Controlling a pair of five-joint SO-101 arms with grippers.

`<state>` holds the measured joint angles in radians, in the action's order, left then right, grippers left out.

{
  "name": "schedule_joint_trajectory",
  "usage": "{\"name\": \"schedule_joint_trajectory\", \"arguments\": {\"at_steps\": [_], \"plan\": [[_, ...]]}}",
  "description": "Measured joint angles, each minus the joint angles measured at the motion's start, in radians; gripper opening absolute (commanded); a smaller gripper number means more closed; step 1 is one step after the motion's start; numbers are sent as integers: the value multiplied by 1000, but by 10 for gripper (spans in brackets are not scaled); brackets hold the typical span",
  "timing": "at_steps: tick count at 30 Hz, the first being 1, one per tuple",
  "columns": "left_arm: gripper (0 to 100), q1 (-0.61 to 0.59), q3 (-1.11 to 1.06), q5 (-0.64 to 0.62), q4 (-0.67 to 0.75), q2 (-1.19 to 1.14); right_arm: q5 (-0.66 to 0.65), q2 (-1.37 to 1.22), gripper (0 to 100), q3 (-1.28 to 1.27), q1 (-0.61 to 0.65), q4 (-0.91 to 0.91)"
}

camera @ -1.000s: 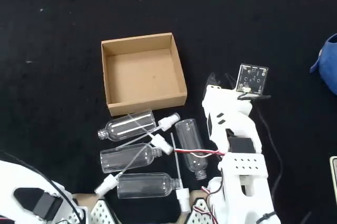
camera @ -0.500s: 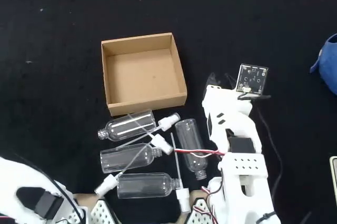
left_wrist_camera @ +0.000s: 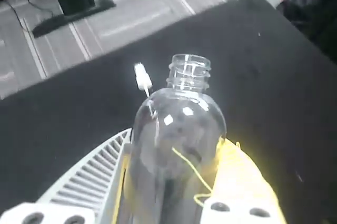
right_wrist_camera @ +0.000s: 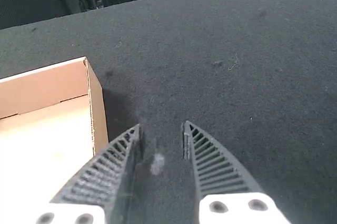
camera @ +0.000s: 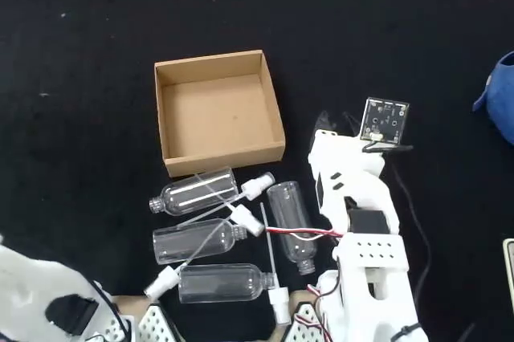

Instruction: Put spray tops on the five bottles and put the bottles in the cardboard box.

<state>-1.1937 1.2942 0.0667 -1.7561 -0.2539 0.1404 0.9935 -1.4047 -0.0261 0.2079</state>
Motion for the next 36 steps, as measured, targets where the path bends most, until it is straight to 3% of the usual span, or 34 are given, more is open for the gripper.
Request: {"name": "schedule_joint_trajectory", "arguments": {"at_steps": [7,13,17,23,26,33,36], "plan": [[31,133,-477,-9,20,344,0,0,108,0,0,0],[31,275,-959,-35,212,598,0,0,108,0,0,0],[30,336,-1352,-41,440,787,0,0,108,0,0,0],[30,377,-1941,-38,901,1100,0,0,108,0,0,0],[32,428,-2179,20,1080,1223,0,0,108,0,0,0],[34,565,-2475,64,1145,1287,0,0,108,0,0,0],[120,634,-2518,64,1145,1267,0,0,109,0,0,0]]}}
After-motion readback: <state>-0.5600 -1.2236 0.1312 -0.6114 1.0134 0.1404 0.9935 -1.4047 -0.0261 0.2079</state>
